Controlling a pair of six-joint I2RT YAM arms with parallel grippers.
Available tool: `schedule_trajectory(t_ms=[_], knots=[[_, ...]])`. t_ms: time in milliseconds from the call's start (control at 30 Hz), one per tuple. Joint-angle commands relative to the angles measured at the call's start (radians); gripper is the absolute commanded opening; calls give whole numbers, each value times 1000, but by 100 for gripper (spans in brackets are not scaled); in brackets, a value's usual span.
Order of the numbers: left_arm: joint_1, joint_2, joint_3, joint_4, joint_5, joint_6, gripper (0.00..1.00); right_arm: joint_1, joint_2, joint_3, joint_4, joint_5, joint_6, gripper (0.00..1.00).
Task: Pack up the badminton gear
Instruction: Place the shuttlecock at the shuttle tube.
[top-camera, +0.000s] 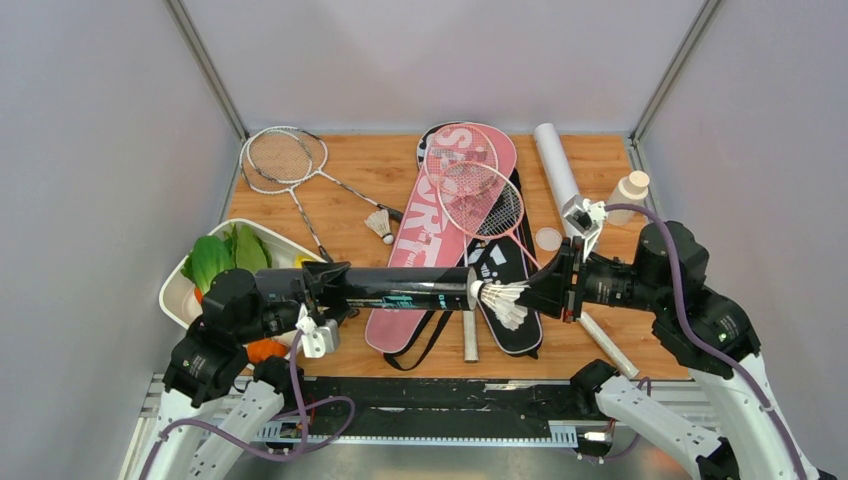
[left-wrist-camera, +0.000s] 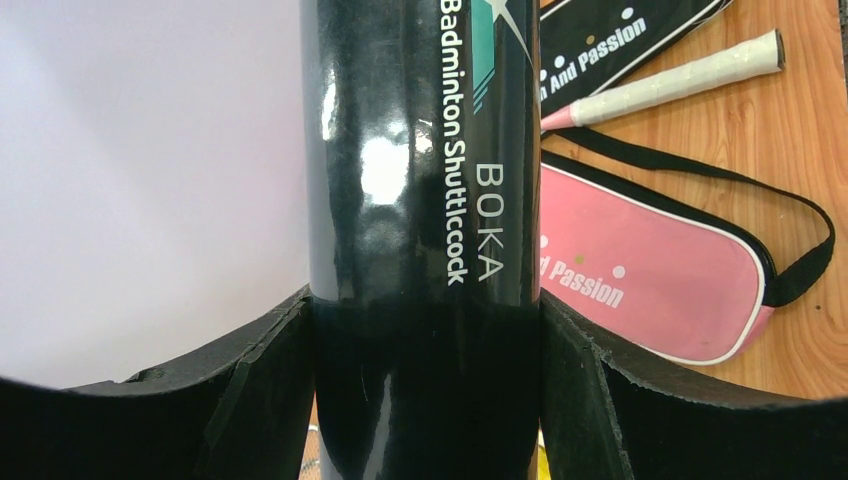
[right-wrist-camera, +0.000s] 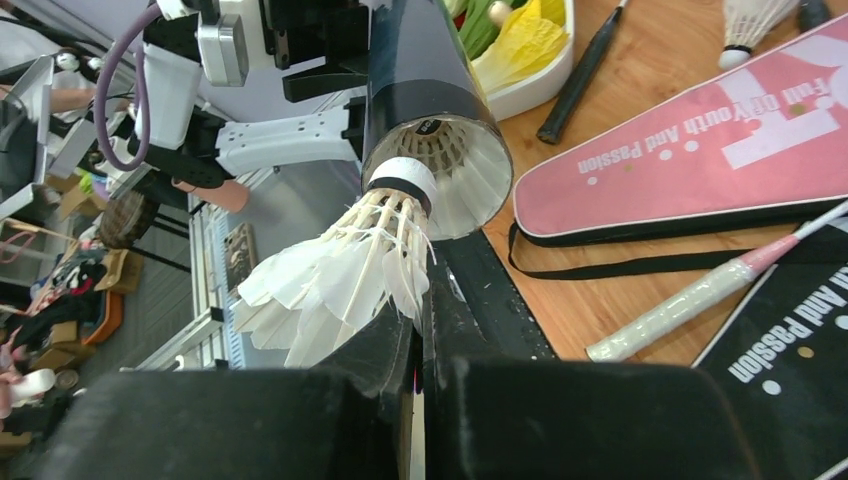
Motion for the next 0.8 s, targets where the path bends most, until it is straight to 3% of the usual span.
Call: schedule_trajectory(t_ms=[0, 233, 400, 467, 600, 767], knots=[[-2, 13, 58, 46, 70, 22, 18, -2, 17, -45, 89, -109, 39, 5], [-2, 32, 64, 69, 108, 21, 18, -2, 91, -52, 139, -137, 27, 5], [-2, 65, 57, 111, 156, 14, 18, -2, 152, -34, 183, -162, 24, 10], [-2, 76, 50, 129, 170, 12, 18, -2, 167, -30, 194, -157, 24, 19], [-2, 81, 30, 184, 173, 0, 18, -2, 173, -52, 230, -146, 23, 52], [-1, 93, -3, 279, 172, -39, 17, -2, 190, -112, 282, -123, 43, 55]])
